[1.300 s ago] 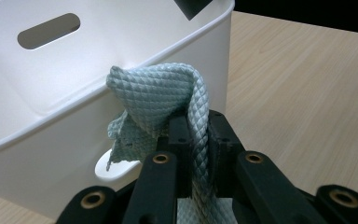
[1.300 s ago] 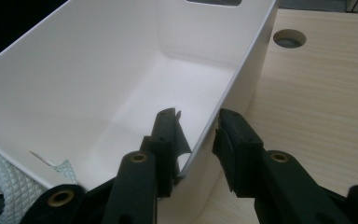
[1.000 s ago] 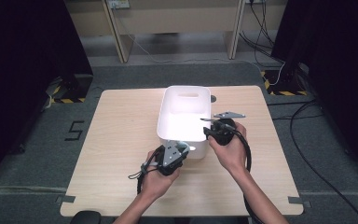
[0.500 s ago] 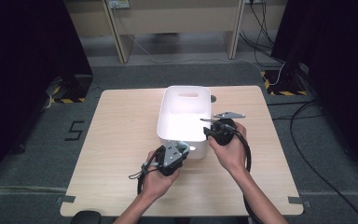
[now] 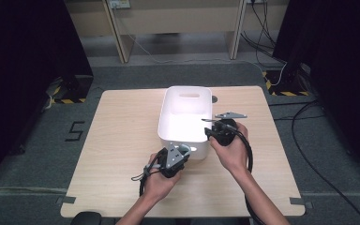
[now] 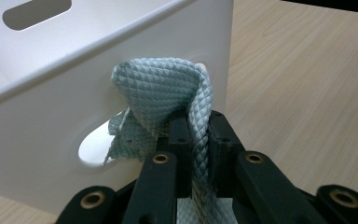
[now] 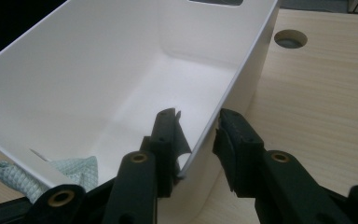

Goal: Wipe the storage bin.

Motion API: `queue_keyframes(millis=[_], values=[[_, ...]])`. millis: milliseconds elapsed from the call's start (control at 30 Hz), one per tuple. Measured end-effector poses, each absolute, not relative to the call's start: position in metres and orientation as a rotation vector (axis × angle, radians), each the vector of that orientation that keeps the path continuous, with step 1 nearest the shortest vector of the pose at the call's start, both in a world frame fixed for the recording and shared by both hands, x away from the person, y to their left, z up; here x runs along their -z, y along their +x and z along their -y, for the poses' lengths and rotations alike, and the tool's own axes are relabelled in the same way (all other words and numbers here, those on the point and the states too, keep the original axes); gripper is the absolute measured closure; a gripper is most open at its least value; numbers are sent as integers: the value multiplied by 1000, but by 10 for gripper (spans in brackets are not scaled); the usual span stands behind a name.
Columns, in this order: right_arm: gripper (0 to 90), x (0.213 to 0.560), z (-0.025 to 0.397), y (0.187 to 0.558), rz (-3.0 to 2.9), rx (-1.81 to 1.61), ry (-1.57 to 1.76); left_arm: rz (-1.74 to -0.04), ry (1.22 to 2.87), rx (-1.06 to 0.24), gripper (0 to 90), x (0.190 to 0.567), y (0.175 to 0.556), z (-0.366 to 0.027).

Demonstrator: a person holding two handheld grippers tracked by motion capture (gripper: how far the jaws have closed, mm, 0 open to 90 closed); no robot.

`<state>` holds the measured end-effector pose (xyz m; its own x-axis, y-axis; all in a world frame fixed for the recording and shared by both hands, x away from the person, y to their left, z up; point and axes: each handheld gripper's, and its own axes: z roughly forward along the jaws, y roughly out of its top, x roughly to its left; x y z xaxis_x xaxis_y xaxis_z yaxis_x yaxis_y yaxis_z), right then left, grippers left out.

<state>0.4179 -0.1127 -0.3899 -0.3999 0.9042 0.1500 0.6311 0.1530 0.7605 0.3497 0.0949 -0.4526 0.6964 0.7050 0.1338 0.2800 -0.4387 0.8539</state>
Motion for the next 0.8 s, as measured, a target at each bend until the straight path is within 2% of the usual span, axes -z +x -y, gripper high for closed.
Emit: queue_keyframes(millis=[800], values=[[687,390,113,418,-2092,-1114,1473,-794,2044,-602,820,465,352,-92]])
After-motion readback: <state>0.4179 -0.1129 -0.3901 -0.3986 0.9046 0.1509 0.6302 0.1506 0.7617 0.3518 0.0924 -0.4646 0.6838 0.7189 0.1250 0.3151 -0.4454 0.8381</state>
